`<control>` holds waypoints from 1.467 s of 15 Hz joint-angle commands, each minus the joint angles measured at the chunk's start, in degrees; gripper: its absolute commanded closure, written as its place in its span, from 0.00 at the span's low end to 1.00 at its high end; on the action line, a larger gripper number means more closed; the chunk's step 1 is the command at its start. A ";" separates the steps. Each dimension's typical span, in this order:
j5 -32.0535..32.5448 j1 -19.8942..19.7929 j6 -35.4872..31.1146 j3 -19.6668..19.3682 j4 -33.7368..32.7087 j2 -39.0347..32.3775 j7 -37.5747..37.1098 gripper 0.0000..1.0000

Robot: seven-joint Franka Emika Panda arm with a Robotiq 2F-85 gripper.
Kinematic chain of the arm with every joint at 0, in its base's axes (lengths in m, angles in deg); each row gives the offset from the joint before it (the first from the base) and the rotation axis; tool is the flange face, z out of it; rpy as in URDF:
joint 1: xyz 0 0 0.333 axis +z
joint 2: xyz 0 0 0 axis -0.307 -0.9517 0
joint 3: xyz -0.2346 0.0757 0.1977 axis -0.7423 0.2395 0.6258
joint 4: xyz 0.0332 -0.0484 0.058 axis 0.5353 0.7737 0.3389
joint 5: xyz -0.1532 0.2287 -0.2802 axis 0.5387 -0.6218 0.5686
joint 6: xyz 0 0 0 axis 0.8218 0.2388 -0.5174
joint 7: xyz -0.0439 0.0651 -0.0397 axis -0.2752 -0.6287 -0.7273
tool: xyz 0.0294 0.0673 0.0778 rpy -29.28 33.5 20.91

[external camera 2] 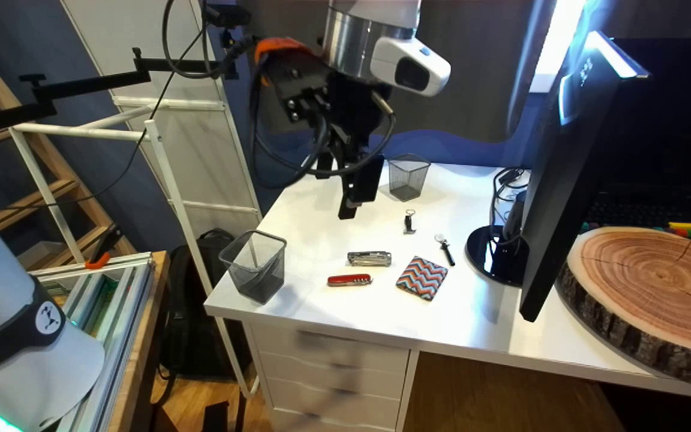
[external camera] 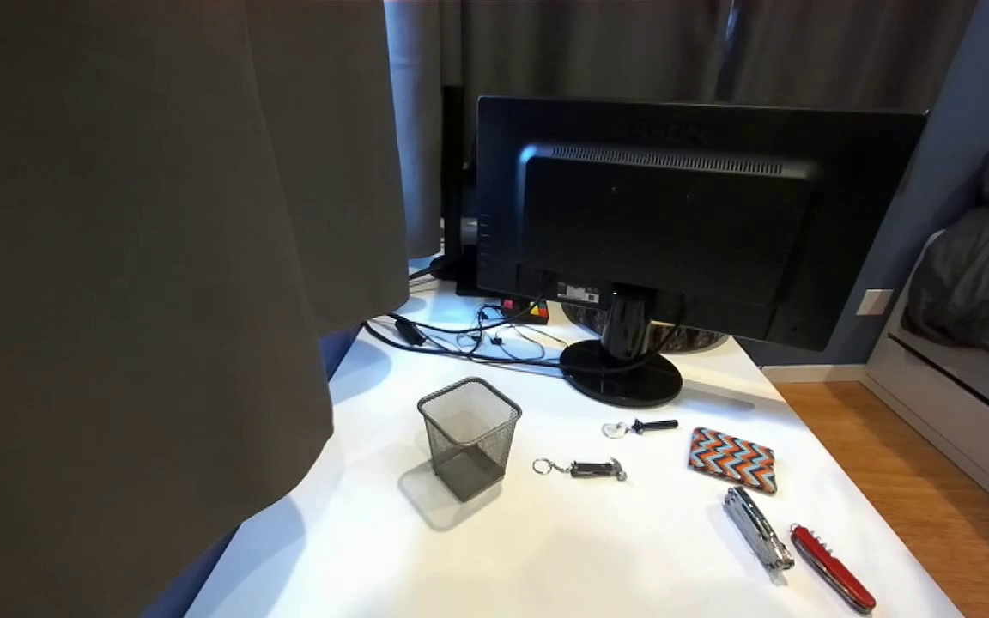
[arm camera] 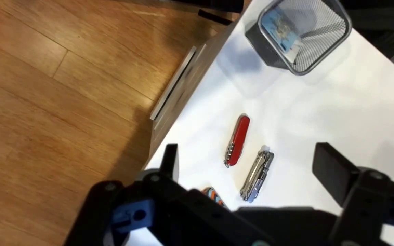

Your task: Move the silver object backwards

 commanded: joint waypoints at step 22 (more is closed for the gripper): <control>-4.28 4.73 -5.48 5.69 -38.32 -52.05 -21.35 0.18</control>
